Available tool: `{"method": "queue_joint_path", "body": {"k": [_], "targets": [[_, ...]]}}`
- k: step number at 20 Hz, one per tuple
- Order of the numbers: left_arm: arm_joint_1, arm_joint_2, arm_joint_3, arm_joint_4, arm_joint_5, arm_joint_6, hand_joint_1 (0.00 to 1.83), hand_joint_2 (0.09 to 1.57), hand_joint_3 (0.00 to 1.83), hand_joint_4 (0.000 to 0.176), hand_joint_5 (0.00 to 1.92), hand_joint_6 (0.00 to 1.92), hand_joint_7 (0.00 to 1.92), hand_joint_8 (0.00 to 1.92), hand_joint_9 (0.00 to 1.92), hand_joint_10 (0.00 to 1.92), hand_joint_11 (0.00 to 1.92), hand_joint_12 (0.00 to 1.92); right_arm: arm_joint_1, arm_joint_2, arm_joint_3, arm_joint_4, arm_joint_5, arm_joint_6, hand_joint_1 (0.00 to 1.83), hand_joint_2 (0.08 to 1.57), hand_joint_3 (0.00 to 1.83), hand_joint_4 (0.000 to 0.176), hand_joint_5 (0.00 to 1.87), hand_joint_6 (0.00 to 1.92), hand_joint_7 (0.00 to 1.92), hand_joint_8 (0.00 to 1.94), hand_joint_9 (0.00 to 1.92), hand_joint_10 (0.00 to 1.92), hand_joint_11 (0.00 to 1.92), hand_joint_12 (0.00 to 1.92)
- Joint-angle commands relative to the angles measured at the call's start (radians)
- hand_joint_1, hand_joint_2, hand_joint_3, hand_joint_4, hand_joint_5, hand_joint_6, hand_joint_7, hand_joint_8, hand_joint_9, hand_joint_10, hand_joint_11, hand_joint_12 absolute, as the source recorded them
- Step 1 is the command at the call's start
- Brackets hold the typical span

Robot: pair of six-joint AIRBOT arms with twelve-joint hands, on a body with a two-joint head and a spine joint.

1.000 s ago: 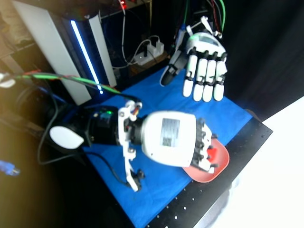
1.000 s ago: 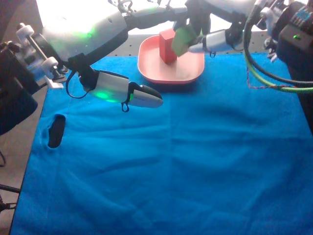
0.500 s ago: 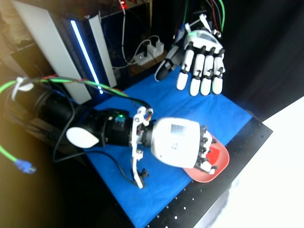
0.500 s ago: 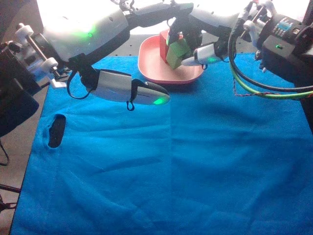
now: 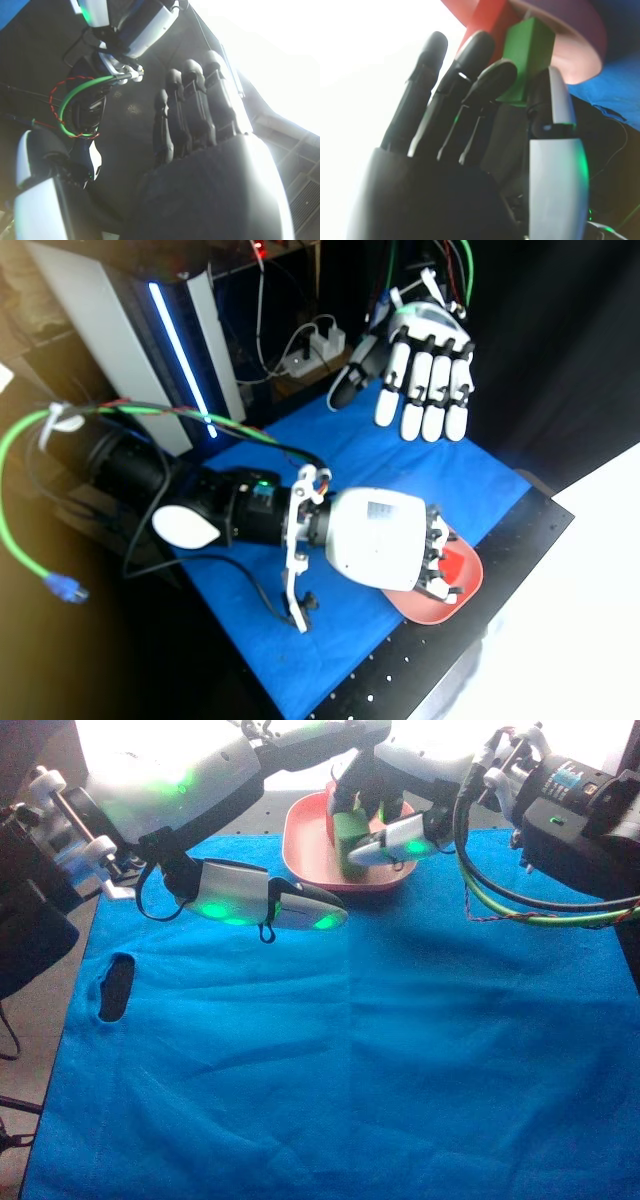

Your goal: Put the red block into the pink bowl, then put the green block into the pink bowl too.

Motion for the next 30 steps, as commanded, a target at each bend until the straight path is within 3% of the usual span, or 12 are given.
{"method": "queue_joint_path", "body": {"k": [1,2,5,7,9,11,13,17,22,23,25,30], "targets": [[-0.005,0.002,-0.003,-0.025,-0.124,-0.007,0.65,0.85,0.00,0.059,0.27,0.00,0.40,0.01,0.33,0.00,0.25,0.02,0.001,0.000,0.006,0.024,0.108,0.007,0.88,0.84,0.00,0.000,0.74,0.00,1.01,0.01,1.00,0.24,0.60,1.24],[-0.005,0.002,-0.003,-0.026,-0.124,-0.007,0.61,0.86,0.00,0.055,0.28,0.00,0.41,0.01,0.34,0.01,0.27,0.03,0.001,0.000,0.006,0.024,0.108,0.008,0.88,0.83,0.00,0.000,0.69,0.00,0.95,0.00,0.95,0.16,0.49,1.26],[-0.005,0.002,-0.003,-0.027,-0.124,-0.007,0.60,0.84,0.00,0.071,0.28,0.00,0.42,0.01,0.36,0.01,0.27,0.02,0.001,-0.001,0.006,0.024,0.109,0.008,0.88,0.78,0.00,0.000,0.49,0.00,0.68,0.00,0.72,0.00,0.37,0.74],[-0.005,0.002,-0.003,-0.028,-0.125,-0.007,0.64,0.82,0.00,0.081,0.29,0.00,0.42,0.00,0.34,0.00,0.25,0.01,0.001,-0.001,0.005,0.024,0.109,0.008,0.89,0.77,0.00,0.000,0.46,0.00,0.61,0.00,0.63,0.00,0.33,0.63],[-0.002,0.002,-0.002,-0.033,-0.125,-0.007,0.65,0.82,0.00,0.061,0.29,0.00,0.42,0.00,0.35,0.01,0.26,0.01,0.001,-0.001,0.004,0.023,0.109,0.009,0.89,0.77,0.00,0.000,0.43,0.00,0.57,0.00,0.60,0.00,0.33,0.62],[0.004,0.002,0.000,-0.040,-0.122,-0.006,0.68,0.81,0.00,0.073,0.29,0.00,0.43,0.01,0.35,0.01,0.25,0.01,0.001,-0.001,0.000,0.022,0.109,0.009,0.86,0.79,0.01,0.000,0.41,0.00,0.52,0.00,0.54,0.00,0.26,0.60],[0.008,0.002,0.002,-0.048,-0.121,-0.006,0.69,0.79,0.00,0.064,0.31,0.01,0.45,0.01,0.37,0.01,0.26,0.01,0.003,0.013,-0.012,0.021,0.110,0.009,0.82,0.80,0.00,0.000,0.37,0.00,0.45,0.00,0.45,0.00,0.12,0.76],[0.011,0.001,0.013,-0.062,-0.101,-0.006,0.78,0.79,0.00,0.000,0.32,0.00,0.44,0.00,0.41,0.00,0.30,0.01,0.037,0.067,-0.056,0.020,0.111,0.009,0.77,0.78,0.00,0.012,0.32,0.00,0.46,0.00,0.50,0.00,0.21,0.83],[0.022,0.000,0.024,-0.091,-0.092,-0.006,0.82,0.78,0.00,0.062,0.28,0.00,0.42,0.00,0.31,0.00,0.24,0.00,0.071,0.135,-0.114,0.018,0.143,0.009,0.74,0.81,0.00,0.002,0.31,0.00,0.62,0.00,0.63,0.00,0.31,0.72],[0.024,0.000,0.027,-0.098,-0.092,-0.006,0.84,0.78,0.00,0.024,0.29,0.00,0.44,0.01,0.32,0.01,0.23,0.02,0.076,0.149,-0.127,0.018,0.149,0.009,0.72,0.77,0.00,0.019,0.27,0.00,0.59,0.00,0.64,0.00,0.39,0.63],[0.029,0.000,0.034,-0.118,-0.093,-0.006,0.85,0.77,0.00,0.004,0.29,0.00,0.42,0.00,0.34,0.01,0.25,0.03,0.093,0.185,-0.158,0.018,0.157,0.009,0.72,0.75,0.00,0.014,0.24,0.00,0.57,0.00,0.62,0.00,0.43,0.49],[0.042,0.007,0.053,-0.176,-0.097,-0.005,0.79,0.79,0.00,0.000,0.26,0.00,0.38,0.00,0.33,0.00,0.26,0.03,0.114,0.274,-0.238,0.005,0.197,0.008,0.73,0.71,0.01,0.023,0.20,0.00,0.49,0.00,0.54,0.00,0.40,0.34]]}}
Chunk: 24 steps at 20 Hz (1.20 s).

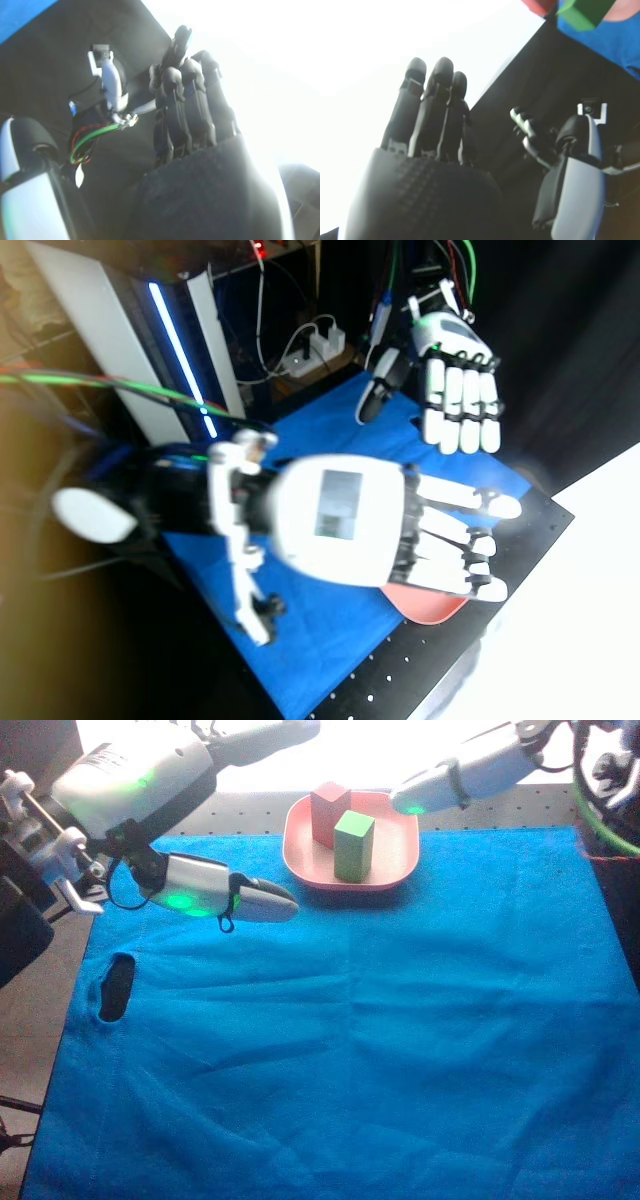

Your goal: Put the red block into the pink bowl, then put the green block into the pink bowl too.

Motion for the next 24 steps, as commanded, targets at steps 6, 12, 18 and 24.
{"method": "queue_joint_path", "body": {"k": [6,12,18,24], "targets": [[0.045,0.039,0.005,-0.124,-0.167,-0.003,0.89,0.83,0.01,0.000,0.24,0.01,0.31,0.00,0.33,0.00,0.32,0.05,0.026,0.128,-0.111,0.017,0.175,0.001,0.79,0.80,0.00,0.029,0.12,0.00,0.37,0.00,0.45,0.00,0.09,0.92],[0.175,0.171,-0.081,-0.314,-0.371,0.047,0.87,0.78,0.00,0.033,0.25,0.00,0.37,0.01,0.32,0.00,0.24,0.01,0.025,0.343,-0.283,0.052,0.253,-0.089,0.68,0.77,0.00,0.087,0.09,0.01,0.34,0.00,0.35,0.02,0.03,0.82],[0.311,0.228,-0.159,-0.435,-0.635,0.064,0.79,0.85,0.01,0.044,0.19,0.00,0.33,0.01,0.30,0.02,0.31,0.05,0.022,0.492,-0.426,0.088,0.327,-0.202,0.73,0.75,0.00,0.053,0.09,0.00,0.34,0.00,0.38,0.00,0.04,0.75],[0.360,0.250,-0.198,-0.419,-0.735,0.064,0.68,0.94,0.01,0.075,0.21,0.01,0.32,0.01,0.29,0.00,0.24,0.07,0.014,0.568,-0.477,0.090,0.382,-0.202,0.65,0.76,0.01,0.035,0.09,0.00,0.37,0.01,0.41,0.01,0.07,0.64]]}}
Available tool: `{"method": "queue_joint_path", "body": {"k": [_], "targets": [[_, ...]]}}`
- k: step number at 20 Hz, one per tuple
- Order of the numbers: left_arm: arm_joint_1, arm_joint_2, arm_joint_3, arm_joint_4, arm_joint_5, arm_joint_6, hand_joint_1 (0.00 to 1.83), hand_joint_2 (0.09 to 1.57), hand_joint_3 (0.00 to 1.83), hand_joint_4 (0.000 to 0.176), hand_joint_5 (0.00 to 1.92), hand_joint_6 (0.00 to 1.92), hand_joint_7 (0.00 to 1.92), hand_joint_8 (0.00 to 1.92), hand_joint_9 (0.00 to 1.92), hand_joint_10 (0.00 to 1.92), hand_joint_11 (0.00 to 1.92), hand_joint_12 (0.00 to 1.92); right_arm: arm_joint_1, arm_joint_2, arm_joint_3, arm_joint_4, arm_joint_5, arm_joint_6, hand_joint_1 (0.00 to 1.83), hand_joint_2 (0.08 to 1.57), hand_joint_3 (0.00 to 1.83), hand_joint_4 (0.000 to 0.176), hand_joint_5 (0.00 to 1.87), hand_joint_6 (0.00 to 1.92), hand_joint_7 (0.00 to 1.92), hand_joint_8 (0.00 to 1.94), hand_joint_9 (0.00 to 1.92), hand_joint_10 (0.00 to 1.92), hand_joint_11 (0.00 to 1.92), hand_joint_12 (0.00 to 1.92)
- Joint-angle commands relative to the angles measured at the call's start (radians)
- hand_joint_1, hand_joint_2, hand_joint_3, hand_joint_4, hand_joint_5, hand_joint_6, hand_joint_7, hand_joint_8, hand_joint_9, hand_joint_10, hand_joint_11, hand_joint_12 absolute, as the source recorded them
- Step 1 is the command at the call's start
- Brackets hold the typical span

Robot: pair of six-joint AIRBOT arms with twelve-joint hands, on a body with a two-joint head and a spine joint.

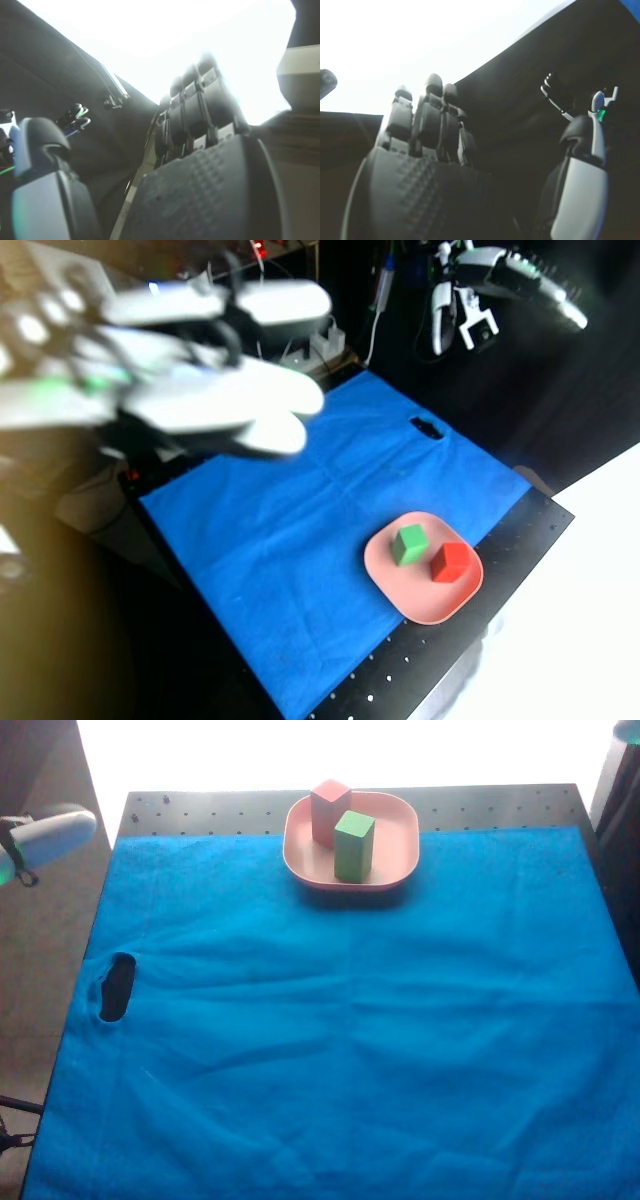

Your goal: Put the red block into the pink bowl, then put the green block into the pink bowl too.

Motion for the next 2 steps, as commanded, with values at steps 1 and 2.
{"method": "queue_joint_path", "body": {"k": [1,2], "targets": [[-0.009,0.011,-0.007,0.016,-0.139,-0.001,0.68,0.94,0.01,0.075,0.21,0.01,0.32,0.01,0.29,0.00,0.24,0.07,0.010,0.010,-0.009,0.029,0.137,-0.002,0.65,0.76,0.01,0.035,0.09,0.00,0.37,0.01,0.41,0.01,0.07,0.64],[-0.009,0.020,-0.016,0.029,-0.154,0.006,0.67,0.96,0.01,0.065,0.18,0.00,0.30,0.00,0.28,0.00,0.22,0.06,0.010,0.023,-0.020,0.029,0.156,-0.002,0.60,0.83,0.02,0.021,0.04,0.00,0.32,0.00,0.34,0.00,0.01,0.56]]}}
